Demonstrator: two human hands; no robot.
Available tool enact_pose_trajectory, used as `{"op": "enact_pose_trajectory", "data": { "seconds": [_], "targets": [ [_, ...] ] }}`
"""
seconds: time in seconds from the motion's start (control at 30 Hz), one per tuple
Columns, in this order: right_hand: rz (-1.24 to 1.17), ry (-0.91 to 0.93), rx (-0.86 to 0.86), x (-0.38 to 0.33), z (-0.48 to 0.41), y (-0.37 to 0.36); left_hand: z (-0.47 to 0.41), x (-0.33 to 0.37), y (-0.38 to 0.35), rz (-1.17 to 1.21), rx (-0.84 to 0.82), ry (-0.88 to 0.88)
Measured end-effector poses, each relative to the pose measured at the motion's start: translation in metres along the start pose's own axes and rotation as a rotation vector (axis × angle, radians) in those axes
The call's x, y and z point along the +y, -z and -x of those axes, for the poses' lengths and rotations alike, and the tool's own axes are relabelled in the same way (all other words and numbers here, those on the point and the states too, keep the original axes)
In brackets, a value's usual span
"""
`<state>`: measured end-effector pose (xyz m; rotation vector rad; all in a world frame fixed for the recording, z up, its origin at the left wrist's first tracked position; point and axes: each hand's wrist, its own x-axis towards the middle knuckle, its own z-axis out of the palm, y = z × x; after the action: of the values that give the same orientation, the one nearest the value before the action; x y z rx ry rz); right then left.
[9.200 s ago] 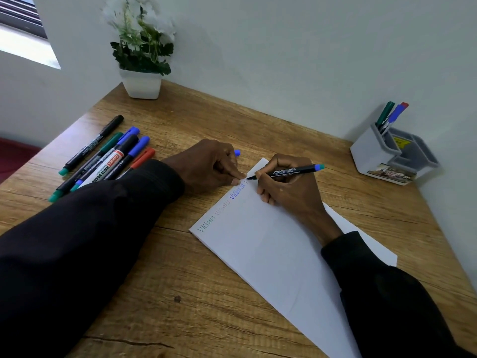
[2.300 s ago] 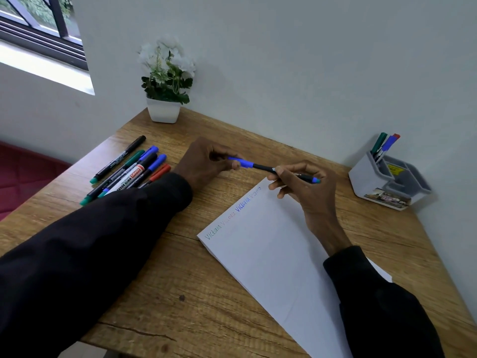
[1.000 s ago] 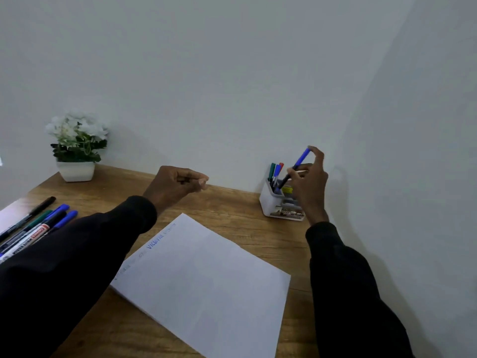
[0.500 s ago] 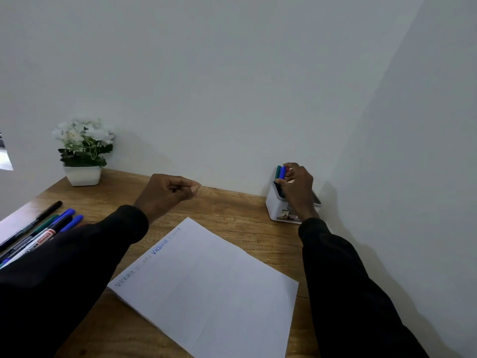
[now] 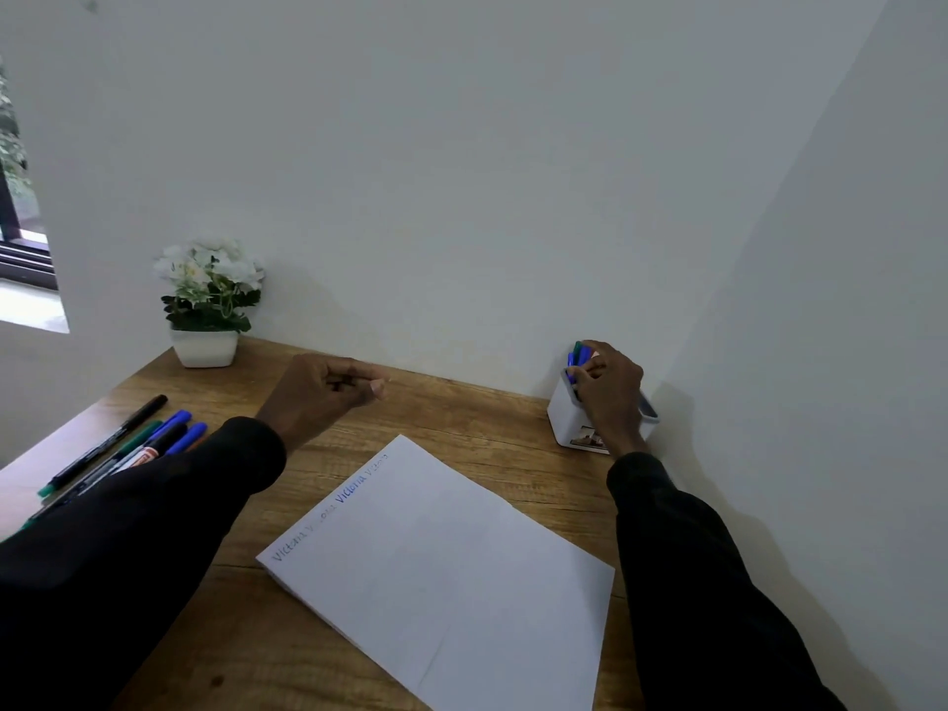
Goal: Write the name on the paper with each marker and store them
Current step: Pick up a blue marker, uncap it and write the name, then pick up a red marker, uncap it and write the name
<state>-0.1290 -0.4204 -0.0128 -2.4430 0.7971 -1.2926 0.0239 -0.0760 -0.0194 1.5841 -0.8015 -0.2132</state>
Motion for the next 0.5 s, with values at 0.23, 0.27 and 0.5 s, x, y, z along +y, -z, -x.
{"op": "enact_pose_trajectory", "data": {
  "seconds": [0.23,0.27,0.5],
  "targets": [
    [-0.276,-0.086,-0.02,-0.042,0.029,-0.002,0.015,-0.002,0.025,-0.008,0.0,0.02],
    [-0.302,-0.063,-0.056,-0.052,0.037,-0.006,0.02,0.0,0.03,-0.017,0.0,0.017],
    [-0.423,0.056,-0.362,-0.132,0.101,-0.039,0.059,0.004,0.076,-0.067,0.055,0.038]
  ]
}}
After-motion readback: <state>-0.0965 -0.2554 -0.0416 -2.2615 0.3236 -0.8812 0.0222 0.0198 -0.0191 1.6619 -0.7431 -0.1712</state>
